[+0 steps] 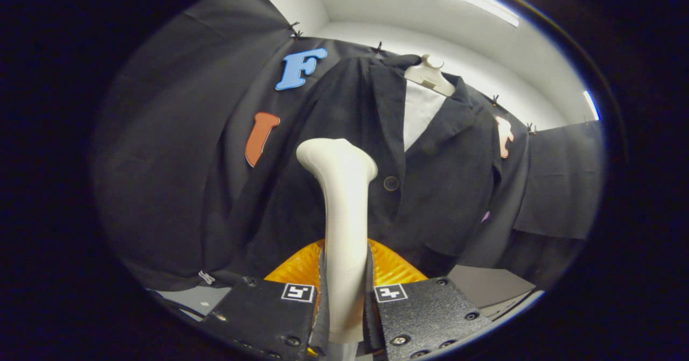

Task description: Iron the clothes twice with a garment steamer, once on the left side and once on the right side.

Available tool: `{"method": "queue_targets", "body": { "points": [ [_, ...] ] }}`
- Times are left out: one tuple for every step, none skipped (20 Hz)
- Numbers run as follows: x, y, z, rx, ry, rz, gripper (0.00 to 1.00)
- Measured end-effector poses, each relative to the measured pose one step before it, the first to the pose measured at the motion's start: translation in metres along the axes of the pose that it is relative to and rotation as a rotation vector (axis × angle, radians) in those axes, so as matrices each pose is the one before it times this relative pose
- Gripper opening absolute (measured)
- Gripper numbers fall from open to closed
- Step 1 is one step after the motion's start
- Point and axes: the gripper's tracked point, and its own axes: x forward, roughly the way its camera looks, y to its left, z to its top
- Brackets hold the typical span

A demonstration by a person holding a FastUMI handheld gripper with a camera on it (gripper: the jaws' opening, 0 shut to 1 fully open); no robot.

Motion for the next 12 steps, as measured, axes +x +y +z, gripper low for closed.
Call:
{"method": "queue_targets", "body": {
  "points": [
    [-0.00144, 0.00065, -0.00634, 0.00065, 0.01341, 0.00028, 0.27],
    [-0.00133, 0.0008, -0.00443, -0.0003, 0.00916, 0.00135, 0.27],
    [-0.0013, 0.0016, -0.00438, -0.00019, 0.00949, 0.00285, 0.27],
    [-0.00166, 0.00243, -0.00519, -0.00156, 0.01147, 0.00374, 0.27],
    [-0.00036, 0.00204, -0.00409, 0.00092, 0.01206, 0.00484, 0.27],
    [-0.00145, 0.00173, -0.00593, -0.00022, 0.01097, 0.002, 0.27],
    [-0.00127, 0.00146, -0.00512, -0.00278, 0.00768, -0.00096, 0.27],
    [-0.00149, 0.00134, -0.00542, -0.00382, 0.00764, 0.00007, 0.28],
    [-0.00017, 0.0017, -0.00554, -0.00169, 0.01184, 0.00276, 0.27],
    [-0.00045, 0.00228, -0.00456, -0.00022, 0.00853, 0.00083, 0.27],
    [0.00001, 0.00101, -0.00351, 0.00061, 0.00816, -0.00018, 0.27],
    [-0.00113, 0.00066, -0.00289, 0.00098, 0.00635, -0.00024, 0.27]
  ]
}}
